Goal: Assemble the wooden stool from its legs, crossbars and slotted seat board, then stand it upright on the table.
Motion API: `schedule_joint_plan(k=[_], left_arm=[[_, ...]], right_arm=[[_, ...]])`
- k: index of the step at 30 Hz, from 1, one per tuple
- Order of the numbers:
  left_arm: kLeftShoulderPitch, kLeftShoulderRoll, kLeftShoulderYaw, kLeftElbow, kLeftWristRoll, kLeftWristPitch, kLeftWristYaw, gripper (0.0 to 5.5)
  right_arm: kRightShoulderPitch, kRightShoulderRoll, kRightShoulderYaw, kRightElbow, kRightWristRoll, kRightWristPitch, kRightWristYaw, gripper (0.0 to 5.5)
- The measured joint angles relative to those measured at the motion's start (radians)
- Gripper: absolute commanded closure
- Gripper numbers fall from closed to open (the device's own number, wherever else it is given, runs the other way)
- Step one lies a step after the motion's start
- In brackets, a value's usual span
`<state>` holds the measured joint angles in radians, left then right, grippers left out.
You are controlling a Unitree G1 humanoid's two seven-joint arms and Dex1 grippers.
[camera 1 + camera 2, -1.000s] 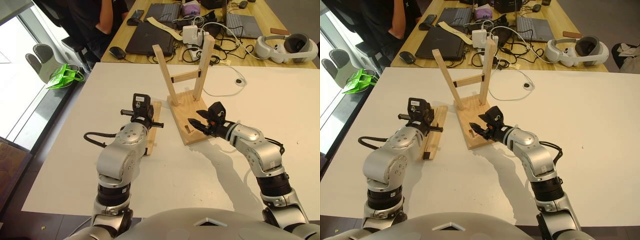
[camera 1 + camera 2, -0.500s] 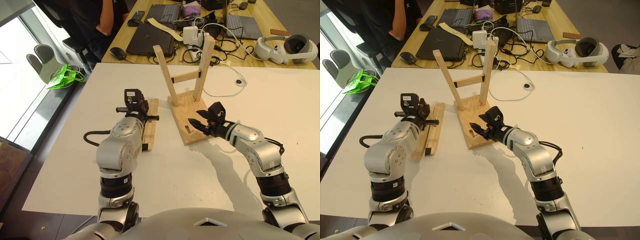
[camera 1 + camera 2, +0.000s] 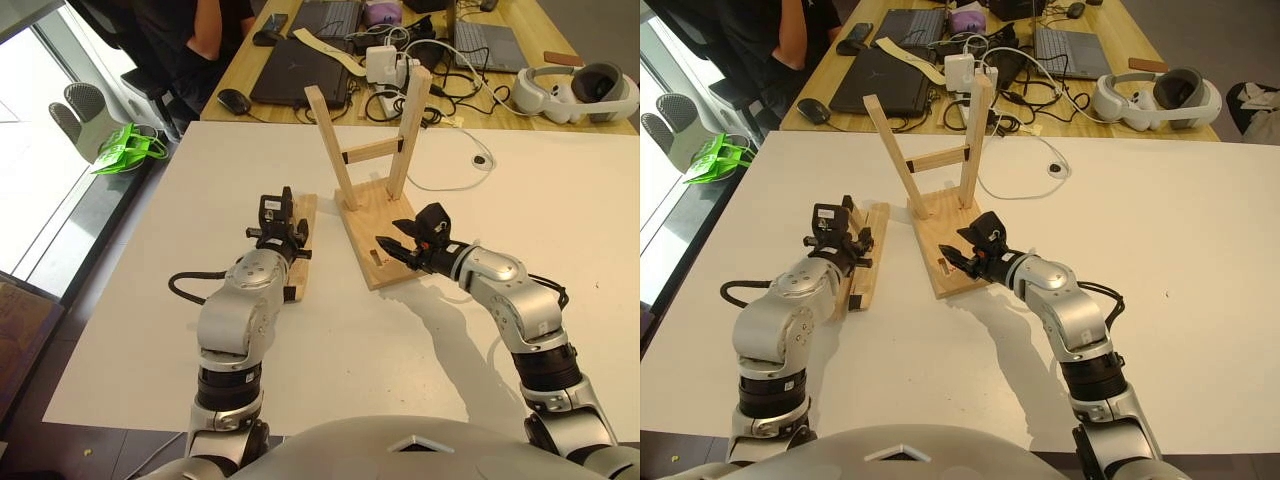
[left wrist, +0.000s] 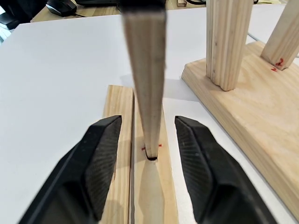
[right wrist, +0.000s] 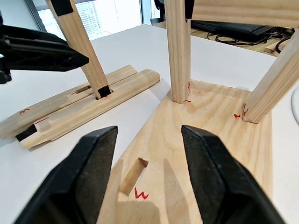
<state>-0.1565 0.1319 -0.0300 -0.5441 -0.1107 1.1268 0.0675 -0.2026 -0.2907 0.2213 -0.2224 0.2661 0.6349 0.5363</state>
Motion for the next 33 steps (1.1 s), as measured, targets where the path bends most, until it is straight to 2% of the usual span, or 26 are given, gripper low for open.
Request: schedule_joint_plan(k=[3, 8, 17, 22, 28, 33], left_arm=[[-0.044, 0.008, 0.055, -0.084, -0.034, 0.027, -0.041, 2.79], [-0.245, 0.014, 0.145, -0.113, -0.087, 0.005, -0.092, 2.79], [-0.443, -0.082, 0.224, 0.196, -0.083, -0.289, -0.014, 2.79], [-0.426, -0.109, 0.197, 0.233, -0.064, -0.360, 0.012, 2.79], [-0.235, -0.163, 0.090, 0.321, 0.039, -0.397, 0.096, 2.79], [-0.195, -0.171, 0.041, 0.332, 0.102, -0.413, 0.126, 2.79]], right_arm=[[0.000, 0.000, 0.000, 0.000, 0.000, -0.001, 0.000, 2.99], [0.000, 0.001, 0.000, 0.000, 0.000, -0.003, -0.001, 2.99], [-0.039, 0.019, 0.014, 0.043, -0.009, -0.025, -0.001, 2.99], [-0.054, 0.051, 0.013, 0.048, -0.013, -0.034, -0.022, 2.99], [-0.072, 0.080, -0.008, 0.083, -0.029, -0.051, -0.072, 2.99], [-0.079, 0.083, -0.008, 0.096, -0.039, -0.054, -0.071, 2.99]])
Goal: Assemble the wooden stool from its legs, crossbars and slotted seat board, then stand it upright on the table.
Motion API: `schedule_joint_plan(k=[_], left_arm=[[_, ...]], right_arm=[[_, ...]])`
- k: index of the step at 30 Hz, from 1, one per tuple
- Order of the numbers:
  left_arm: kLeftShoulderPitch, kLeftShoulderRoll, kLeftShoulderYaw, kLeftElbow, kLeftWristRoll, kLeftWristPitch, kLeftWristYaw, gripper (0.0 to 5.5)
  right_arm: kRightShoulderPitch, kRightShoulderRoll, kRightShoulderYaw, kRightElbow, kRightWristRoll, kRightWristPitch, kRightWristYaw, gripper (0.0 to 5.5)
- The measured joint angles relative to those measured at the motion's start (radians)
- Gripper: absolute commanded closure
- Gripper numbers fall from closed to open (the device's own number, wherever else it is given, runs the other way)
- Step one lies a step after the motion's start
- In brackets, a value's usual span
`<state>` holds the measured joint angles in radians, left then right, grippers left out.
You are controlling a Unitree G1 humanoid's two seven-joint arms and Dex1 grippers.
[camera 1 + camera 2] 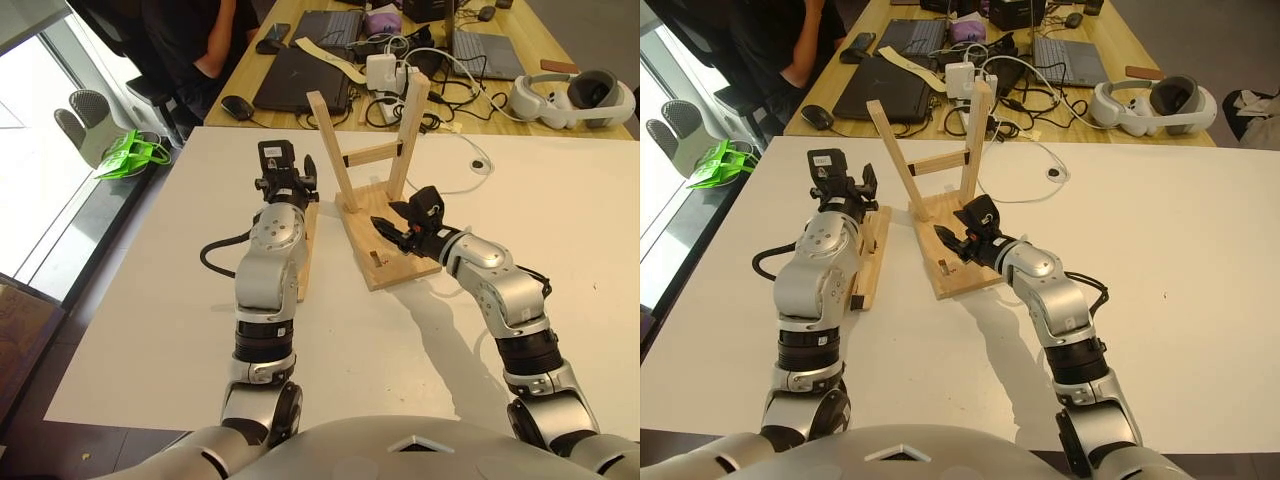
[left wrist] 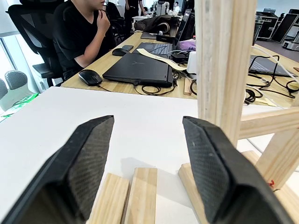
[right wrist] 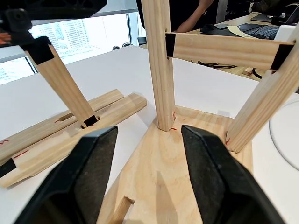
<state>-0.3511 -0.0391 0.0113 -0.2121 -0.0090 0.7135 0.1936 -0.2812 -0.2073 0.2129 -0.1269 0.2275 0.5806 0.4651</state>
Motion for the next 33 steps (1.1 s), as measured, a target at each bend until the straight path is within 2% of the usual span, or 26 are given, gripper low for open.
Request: schedule_joint_plan(k=[3, 7, 13, 16, 19, 24, 33], left_arm=[[-0.019, 0.018, 0.018, -0.001, 0.001, -0.001, -0.010, 2.79], [-0.052, 0.043, 0.102, -0.029, -0.034, 0.052, -0.025, 2.79], [-0.438, 0.090, 0.226, -0.166, -0.124, 0.138, -0.030, 2.79], [-0.486, 0.100, 0.235, -0.167, -0.139, 0.154, -0.030, 2.79], [-0.396, 0.076, 0.184, -0.159, -0.112, 0.167, -0.010, 2.79], [-0.062, 0.060, 0.048, -0.068, -0.009, 0.165, 0.027, 2.79], [-0.025, 0.081, 0.033, -0.040, 0.025, 0.097, -0.002, 2.79]], right_arm=[[0.000, 0.000, -0.001, 0.001, 0.000, 0.000, 0.000, 2.99], [0.000, 0.004, -0.002, 0.004, -0.001, 0.000, -0.006, 2.99], [0.000, 0.004, -0.008, 0.004, -0.001, 0.000, -0.014, 2.99], [0.000, 0.004, -0.009, 0.004, -0.001, 0.000, -0.015, 2.99], [0.000, 0.004, -0.009, 0.005, -0.001, -0.001, -0.015, 2.99], [0.000, 0.001, -0.009, 0.005, -0.001, -0.001, -0.011, 2.99], [0.000, -0.001, -0.009, 0.005, -0.001, -0.001, -0.007, 2.99]])
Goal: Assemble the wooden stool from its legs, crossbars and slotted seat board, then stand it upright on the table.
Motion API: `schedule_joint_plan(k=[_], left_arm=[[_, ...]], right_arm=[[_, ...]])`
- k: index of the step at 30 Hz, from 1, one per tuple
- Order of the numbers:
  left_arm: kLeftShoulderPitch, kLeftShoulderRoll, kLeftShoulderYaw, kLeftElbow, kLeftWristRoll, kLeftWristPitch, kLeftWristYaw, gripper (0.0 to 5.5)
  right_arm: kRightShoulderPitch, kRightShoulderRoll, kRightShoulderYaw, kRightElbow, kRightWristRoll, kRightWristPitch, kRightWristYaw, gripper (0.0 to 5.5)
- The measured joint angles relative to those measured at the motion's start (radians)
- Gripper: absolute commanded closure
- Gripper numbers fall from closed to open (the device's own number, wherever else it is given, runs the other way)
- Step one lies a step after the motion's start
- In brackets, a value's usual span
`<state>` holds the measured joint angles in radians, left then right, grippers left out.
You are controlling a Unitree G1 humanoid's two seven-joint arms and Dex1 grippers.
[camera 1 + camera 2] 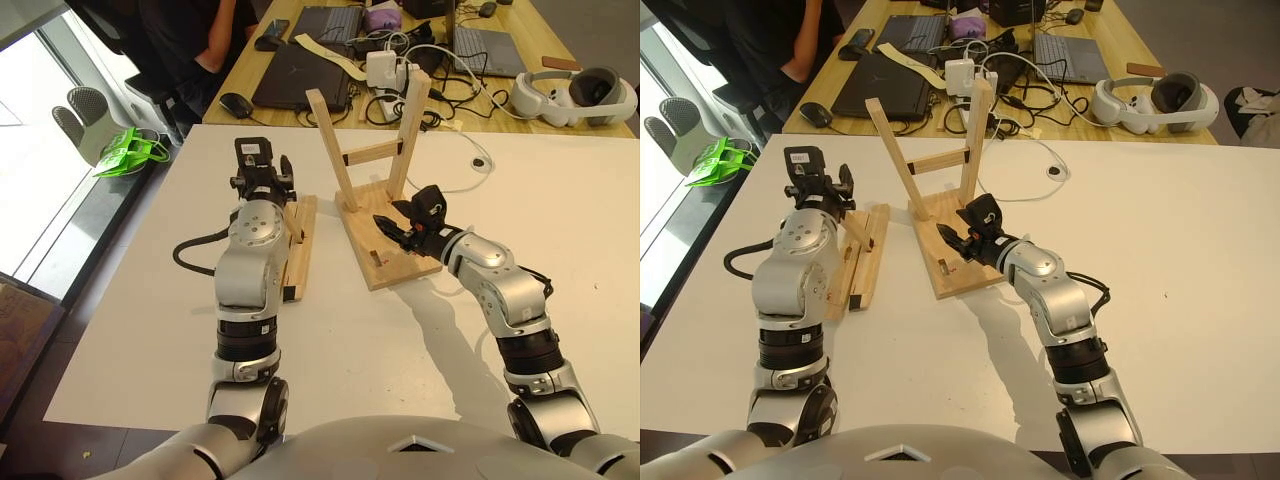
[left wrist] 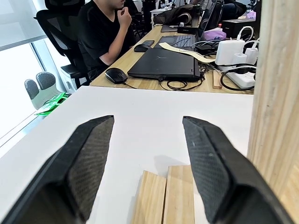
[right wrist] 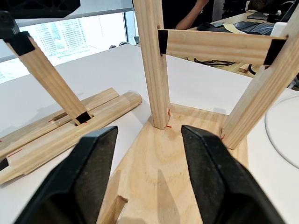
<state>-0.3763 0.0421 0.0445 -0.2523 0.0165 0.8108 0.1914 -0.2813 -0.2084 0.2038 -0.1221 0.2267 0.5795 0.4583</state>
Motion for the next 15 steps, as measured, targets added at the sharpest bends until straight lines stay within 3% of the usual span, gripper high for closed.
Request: schedule_joint_plan(k=[15], left_arm=[[0.097, 0.206, 0.105, 0.052, 0.060, -0.011, -0.093, 2.79]], right_arm=[[-0.009, 0.026, -0.023, 0.000, 0.027, 0.051, -0.005, 2.99]])
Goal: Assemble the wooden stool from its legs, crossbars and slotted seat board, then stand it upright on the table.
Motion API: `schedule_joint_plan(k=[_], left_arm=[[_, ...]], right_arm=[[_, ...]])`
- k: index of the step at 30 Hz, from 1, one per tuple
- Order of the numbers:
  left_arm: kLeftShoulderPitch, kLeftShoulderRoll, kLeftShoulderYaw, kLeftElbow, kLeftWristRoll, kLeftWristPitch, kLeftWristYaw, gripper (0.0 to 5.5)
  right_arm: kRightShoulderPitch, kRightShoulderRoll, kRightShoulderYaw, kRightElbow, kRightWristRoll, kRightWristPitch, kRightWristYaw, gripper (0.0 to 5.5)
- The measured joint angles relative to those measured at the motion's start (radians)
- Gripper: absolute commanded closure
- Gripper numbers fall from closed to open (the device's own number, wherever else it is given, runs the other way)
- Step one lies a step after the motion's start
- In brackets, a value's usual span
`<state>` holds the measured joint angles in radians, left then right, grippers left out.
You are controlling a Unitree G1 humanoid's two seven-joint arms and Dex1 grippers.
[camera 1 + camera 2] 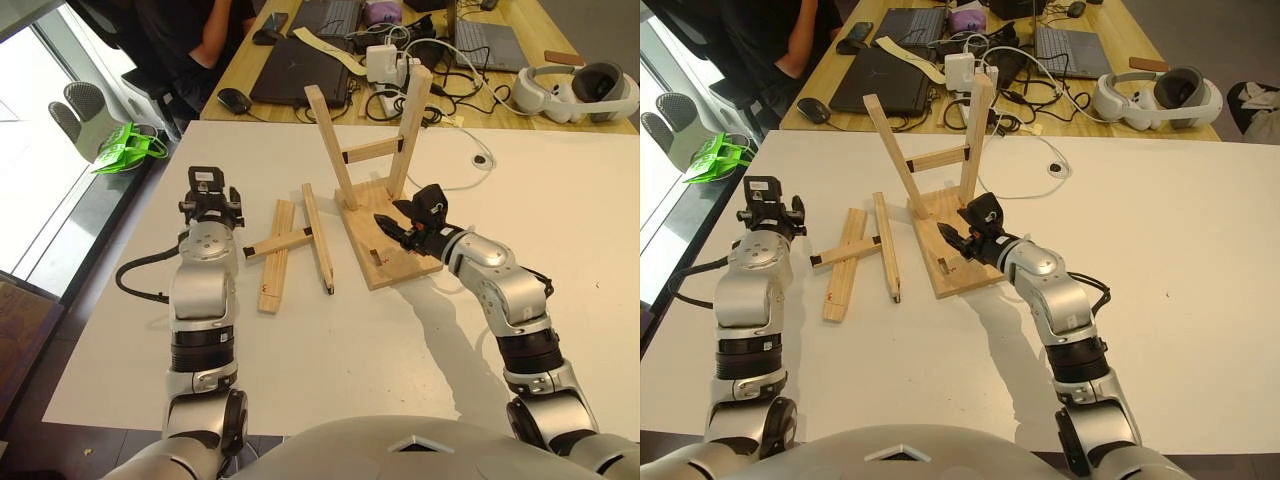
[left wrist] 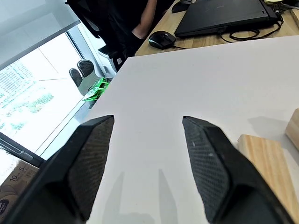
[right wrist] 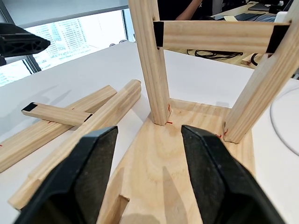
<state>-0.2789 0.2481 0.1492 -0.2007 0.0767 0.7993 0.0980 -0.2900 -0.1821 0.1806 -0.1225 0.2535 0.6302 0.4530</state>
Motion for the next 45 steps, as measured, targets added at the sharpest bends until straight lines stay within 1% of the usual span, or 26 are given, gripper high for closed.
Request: schedule_joint_plan(k=[2, 4, 6, 9, 14, 20, 23, 24, 25, 26, 28, 29, 33, 38, 45], left_arm=[[0.001, 0.002, 0.012, -0.054, -0.002, 0.009, -0.008, 2.79], [0.000, 0.003, 0.015, -0.095, -0.006, 0.026, -0.019, 2.79], [-0.009, -0.011, 0.014, -0.144, -0.025, 0.048, -0.036, 2.79], [-0.017, -0.002, -0.014, -0.205, -0.030, 0.073, -0.076, 2.79], [-0.009, 0.022, -0.012, -0.231, -0.024, 0.092, -0.083, 2.79], [-0.004, 0.015, -0.051, -0.251, 0.005, 0.092, -0.066, 2.79], [-0.003, 0.007, -0.062, -0.254, 0.012, 0.092, -0.064, 2.79], [-0.003, 0.007, -0.065, -0.258, 0.013, 0.092, -0.064, 2.76], [-0.003, 0.007, -0.068, -0.261, 0.015, 0.092, -0.064, 2.76], [-0.003, 0.008, -0.071, -0.264, 0.019, 0.092, -0.065, 2.76], [-0.003, 0.013, -0.073, -0.277, 0.029, 0.092, -0.066, 2.76], [-0.002, 0.017, -0.073, -0.288, 0.032, 0.092, -0.067, 2.76], [-0.001, 0.029, -0.074, -0.314, 0.042, 0.102, -0.086, 2.76], [0.000, 0.064, -0.043, -0.351, 0.041, 0.103, -0.123, 2.76], [-0.010, 0.054, 0.033, -0.404, 0.030, 0.051, -0.116, 2.76]], right_arm=[[-0.025, 0.033, 0.003, 0.005, 0.016, 0.047, -0.008, 2.99], [-0.060, 0.092, 0.015, 0.031, 0.025, 0.099, -0.037, 2.99], [-0.090, 0.180, 0.036, 0.071, 0.036, 0.141, -0.075, 2.99], [-0.118, 0.251, 0.078, 0.117, 0.026, 0.174, -0.120, 2.99], [-0.118, 0.288, 0.174, 0.204, -0.047, 0.207, -0.171, 2.99], [-0.157, 0.337, 0.201, 0.346, -0.100, 0.183, -0.216, 2.99], [-0.165, 0.339, 0.242, 0.424, -0.138, 0.161, -0.217, 2.99], [-0.169, 0.339, 0.248, 0.433, -0.146, 0.150, -0.210, 3.17], [-0.174, 0.338, 0.254, 0.440, -0.154, 0.144, -0.203, 3.21], [-0.177, 0.338, 0.257, 0.444, -0.160, 0.141, -0.200, 3.40], [-0.183, 0.336, 0.265, 0.454, -0.171, 0.134, -0.185, 3.62], [-0.186, 0.335, 0.265, 0.457, -0.175, 0.128, -0.179, 3.72], [-0.186, 0.329, 0.242, 0.472, -0.182, 0.109, -0.169, 4.47], [-0.164, 0.323, 0.171, 0.470, -0.183, 0.073, -0.200, 4.49], [-0.135, 0.329, 0.072, 0.393, -0.134, 0.016, -0.182, 4.49]])
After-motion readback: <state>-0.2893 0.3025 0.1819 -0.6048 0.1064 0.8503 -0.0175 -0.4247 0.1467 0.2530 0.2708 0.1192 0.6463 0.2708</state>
